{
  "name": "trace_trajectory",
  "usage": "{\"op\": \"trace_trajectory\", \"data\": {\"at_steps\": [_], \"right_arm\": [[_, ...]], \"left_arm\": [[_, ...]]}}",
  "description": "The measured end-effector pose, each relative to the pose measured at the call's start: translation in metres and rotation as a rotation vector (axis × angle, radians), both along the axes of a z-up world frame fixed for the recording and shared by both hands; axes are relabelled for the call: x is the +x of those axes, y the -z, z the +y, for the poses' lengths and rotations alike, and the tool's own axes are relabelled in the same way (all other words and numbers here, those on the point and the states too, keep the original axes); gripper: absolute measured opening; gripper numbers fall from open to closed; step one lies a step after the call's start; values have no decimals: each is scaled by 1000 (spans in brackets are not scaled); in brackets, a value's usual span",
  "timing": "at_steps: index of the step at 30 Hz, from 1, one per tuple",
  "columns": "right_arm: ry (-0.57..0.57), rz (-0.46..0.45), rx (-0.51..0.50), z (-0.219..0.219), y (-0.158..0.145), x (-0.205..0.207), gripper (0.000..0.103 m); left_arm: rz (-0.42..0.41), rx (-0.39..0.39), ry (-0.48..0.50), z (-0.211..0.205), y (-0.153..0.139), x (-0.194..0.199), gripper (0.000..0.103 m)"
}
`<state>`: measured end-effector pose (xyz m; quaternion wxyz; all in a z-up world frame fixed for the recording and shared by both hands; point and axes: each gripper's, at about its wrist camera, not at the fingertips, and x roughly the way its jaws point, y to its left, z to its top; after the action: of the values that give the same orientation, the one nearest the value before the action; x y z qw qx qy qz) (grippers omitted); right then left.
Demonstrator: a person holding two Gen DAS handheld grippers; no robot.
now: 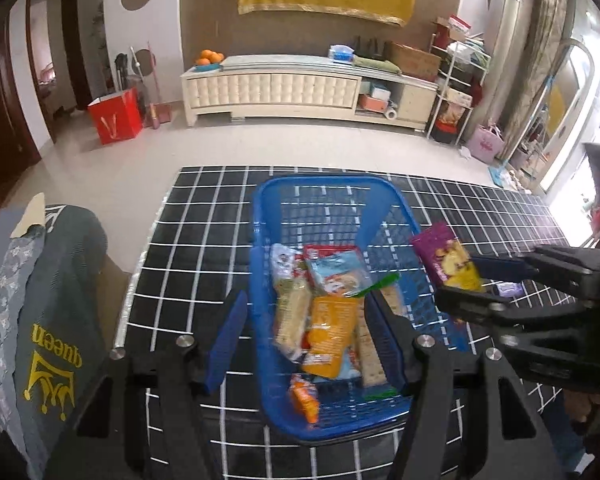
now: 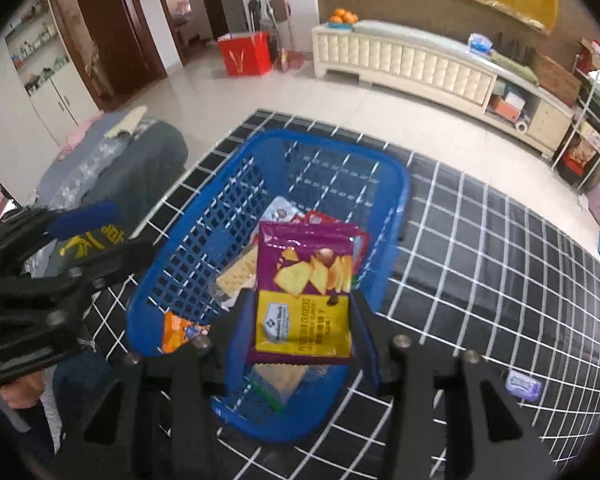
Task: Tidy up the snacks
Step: 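Carry both packets over the blue basket and open both grippers inside, then withdraw both tools from the basket toward the purple Doublemint gum pack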
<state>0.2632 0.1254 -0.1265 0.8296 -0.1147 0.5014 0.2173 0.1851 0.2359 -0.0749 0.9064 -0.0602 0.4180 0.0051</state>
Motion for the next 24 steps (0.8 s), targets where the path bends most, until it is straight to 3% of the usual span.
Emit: {"op": "trace_trajectory", "data": {"at_steps": [3, 8, 11, 20, 24], "right_arm": [[-29, 21, -24, 18, 16, 7, 51], [-56, 61, -57, 39, 37, 18, 51], [-62, 73, -78, 46, 45, 23, 51], [-60, 101, -172, 55, 65, 30, 52], [-63, 88, -160, 52, 56, 24, 63]], "left_arm": [[21, -36, -24, 17, 9, 0, 59], [26, -16, -69, 36, 23, 1, 59], [38, -10, -81, 43, 32, 4, 66], [58, -34, -71, 44, 43, 7, 67], [44, 19, -51, 33, 37, 4, 67]]}}
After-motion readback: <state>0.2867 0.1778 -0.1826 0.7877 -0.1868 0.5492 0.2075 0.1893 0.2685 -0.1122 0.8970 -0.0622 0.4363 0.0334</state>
